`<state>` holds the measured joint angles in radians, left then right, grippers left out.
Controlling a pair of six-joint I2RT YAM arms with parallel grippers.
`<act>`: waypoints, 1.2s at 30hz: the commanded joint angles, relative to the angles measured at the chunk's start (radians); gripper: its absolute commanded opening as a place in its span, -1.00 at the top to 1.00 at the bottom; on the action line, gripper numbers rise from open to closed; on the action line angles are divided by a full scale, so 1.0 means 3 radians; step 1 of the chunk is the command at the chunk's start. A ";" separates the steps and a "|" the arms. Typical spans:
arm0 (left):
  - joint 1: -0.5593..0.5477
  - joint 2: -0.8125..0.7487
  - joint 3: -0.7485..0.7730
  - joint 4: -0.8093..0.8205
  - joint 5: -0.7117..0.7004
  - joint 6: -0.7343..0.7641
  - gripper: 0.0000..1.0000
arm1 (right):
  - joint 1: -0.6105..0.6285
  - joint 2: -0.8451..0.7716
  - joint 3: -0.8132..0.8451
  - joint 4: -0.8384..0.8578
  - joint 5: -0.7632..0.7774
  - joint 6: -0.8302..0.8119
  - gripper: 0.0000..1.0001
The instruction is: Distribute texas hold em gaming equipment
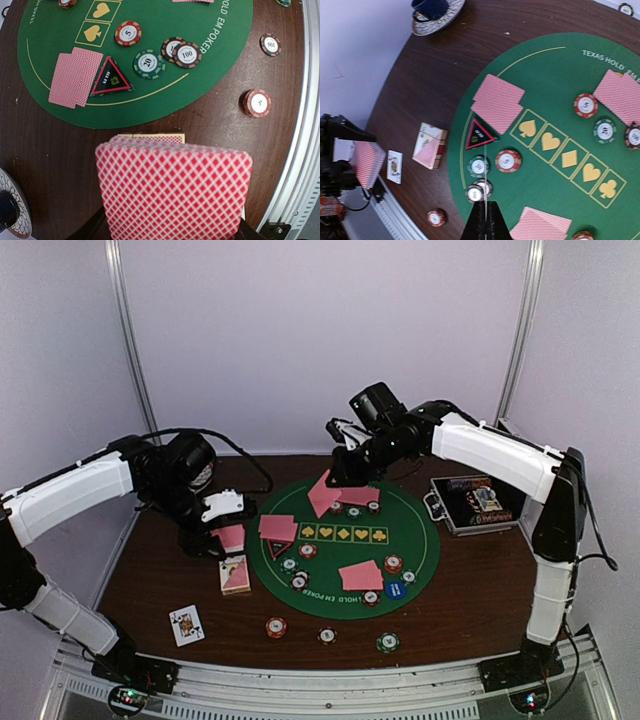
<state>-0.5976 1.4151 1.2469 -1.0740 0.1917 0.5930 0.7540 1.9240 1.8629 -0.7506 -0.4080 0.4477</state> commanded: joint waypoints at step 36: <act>-0.0007 -0.0258 -0.0022 -0.0096 0.0003 0.0042 0.57 | 0.0780 0.1376 -0.0049 0.1157 0.3193 -0.3998 1.00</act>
<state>-0.5976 1.3643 1.2324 -1.1023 0.1871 0.5938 0.9905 2.3028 1.8652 -0.4889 0.4847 -0.6769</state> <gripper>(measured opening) 0.656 0.017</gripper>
